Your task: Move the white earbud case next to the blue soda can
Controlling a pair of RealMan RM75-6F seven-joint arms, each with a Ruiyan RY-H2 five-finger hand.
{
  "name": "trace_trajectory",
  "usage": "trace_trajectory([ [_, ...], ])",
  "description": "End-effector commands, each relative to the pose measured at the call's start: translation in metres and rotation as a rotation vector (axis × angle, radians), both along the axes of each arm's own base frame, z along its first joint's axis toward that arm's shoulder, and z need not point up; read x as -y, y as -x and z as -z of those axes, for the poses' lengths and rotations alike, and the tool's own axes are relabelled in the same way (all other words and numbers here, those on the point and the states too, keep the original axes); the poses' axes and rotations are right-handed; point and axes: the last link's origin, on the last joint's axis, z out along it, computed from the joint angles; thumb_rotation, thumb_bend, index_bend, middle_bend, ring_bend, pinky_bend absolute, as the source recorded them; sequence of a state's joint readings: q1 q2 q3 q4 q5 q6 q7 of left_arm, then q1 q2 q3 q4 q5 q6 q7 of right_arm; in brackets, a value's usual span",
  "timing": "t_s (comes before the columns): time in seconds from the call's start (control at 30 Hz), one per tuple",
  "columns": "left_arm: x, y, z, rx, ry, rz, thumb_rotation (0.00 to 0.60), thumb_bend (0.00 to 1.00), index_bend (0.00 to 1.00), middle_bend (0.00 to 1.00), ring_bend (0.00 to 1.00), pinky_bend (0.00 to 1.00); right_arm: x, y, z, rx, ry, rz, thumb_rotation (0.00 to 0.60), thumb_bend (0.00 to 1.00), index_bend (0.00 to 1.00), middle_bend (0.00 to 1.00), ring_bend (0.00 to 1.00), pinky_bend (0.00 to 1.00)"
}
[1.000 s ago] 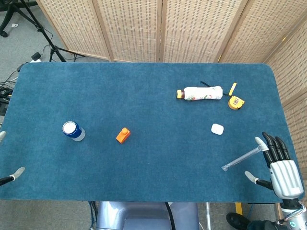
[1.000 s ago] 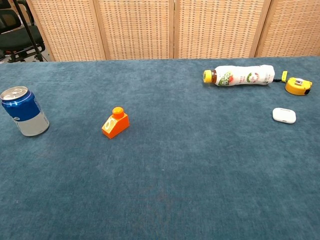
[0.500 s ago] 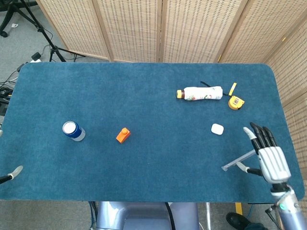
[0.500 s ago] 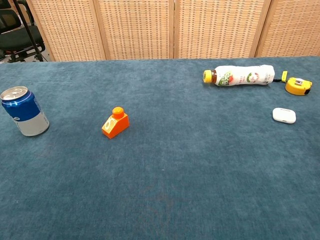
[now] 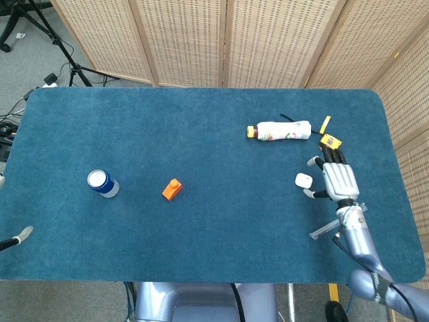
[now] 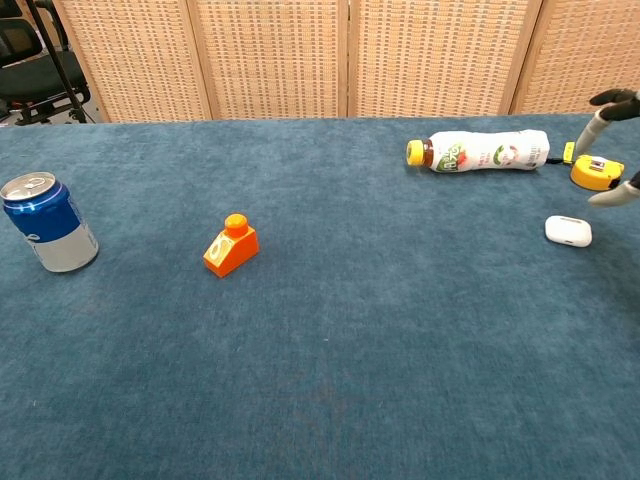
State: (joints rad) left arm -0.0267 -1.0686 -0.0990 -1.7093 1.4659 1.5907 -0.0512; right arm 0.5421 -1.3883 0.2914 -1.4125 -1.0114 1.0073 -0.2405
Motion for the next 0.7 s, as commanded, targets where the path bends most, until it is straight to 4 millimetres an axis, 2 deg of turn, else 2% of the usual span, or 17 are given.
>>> trace_trajectory([
  [0.03, -0.002, 0.001, 0.000, -0.001, -0.001, -0.006, 0.600, 0.00, 0.00, 0.00, 0.00, 0.00, 0.016, -0.002, 0.015, -0.036, -0.009, 0.029, 0.600, 0.10, 0.33, 0.00, 0.00, 0.00],
  [0.33, -0.005, 0.001, 0.002, -0.011, 0.003, -0.016, 0.600, 0.00, 0.00, 0.00, 0.00, 0.00, 0.021, 0.009, 0.040, -0.147, -0.057, 0.059, 0.600, 0.14, 0.33, 0.00, 0.00, 0.00],
  [0.6, -0.007, 0.001, 0.002, -0.010, -0.007, -0.009, 0.600, 0.00, 0.00, 0.00, 0.00, 0.00, 0.028, 0.012, 0.045, -0.164, -0.071, 0.076, 0.600, 0.14, 0.33, 0.00, 0.00, 0.00],
  [0.7, -0.007, 0.002, 0.001, -0.005, -0.014, -0.010, 0.600, 0.00, 0.00, 0.00, 0.00, 0.00, 0.033, 0.020, 0.049, -0.179, -0.094, 0.109, 0.600, 0.15, 0.33, 0.00, 0.00, 0.00],
])
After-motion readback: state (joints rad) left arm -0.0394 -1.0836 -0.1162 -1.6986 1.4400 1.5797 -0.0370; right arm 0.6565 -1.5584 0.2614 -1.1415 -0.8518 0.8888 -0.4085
